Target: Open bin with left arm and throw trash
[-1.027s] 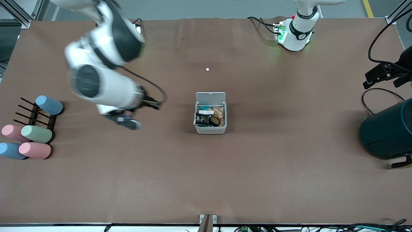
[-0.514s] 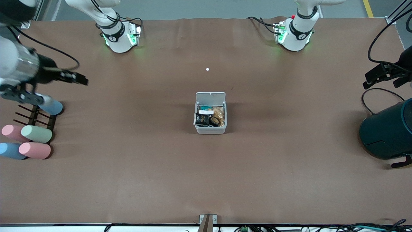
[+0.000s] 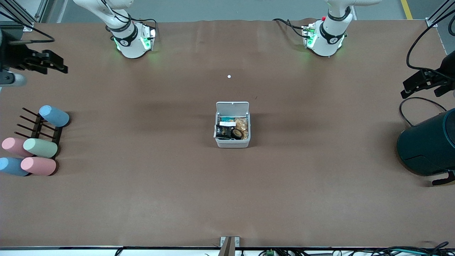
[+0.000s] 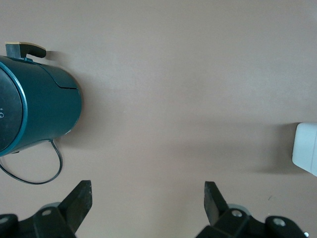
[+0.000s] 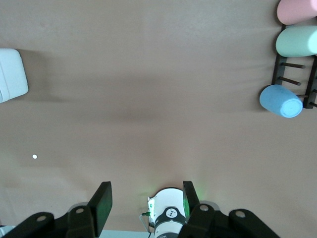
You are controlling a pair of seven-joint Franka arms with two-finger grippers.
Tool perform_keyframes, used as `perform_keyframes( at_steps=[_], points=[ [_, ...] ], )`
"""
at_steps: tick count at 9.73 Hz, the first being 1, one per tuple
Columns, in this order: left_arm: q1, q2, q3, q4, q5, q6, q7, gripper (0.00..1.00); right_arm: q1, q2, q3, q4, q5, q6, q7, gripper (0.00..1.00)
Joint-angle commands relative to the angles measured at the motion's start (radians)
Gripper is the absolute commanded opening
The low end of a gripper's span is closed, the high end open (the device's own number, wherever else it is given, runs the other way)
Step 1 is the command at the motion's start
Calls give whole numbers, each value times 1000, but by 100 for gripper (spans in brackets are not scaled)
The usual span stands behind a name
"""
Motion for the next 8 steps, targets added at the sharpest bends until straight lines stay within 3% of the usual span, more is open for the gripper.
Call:
perform_keyframes(
  at_steps=[1,8],
  points=[
    [5,8,0,21,-4,-11,2,100,-32,-17,18,0,-9,20,-21,100],
    [2,17,0,23,2,-11,2,100,-33,-12,18,-20,-89,132,1,100]
  ],
)
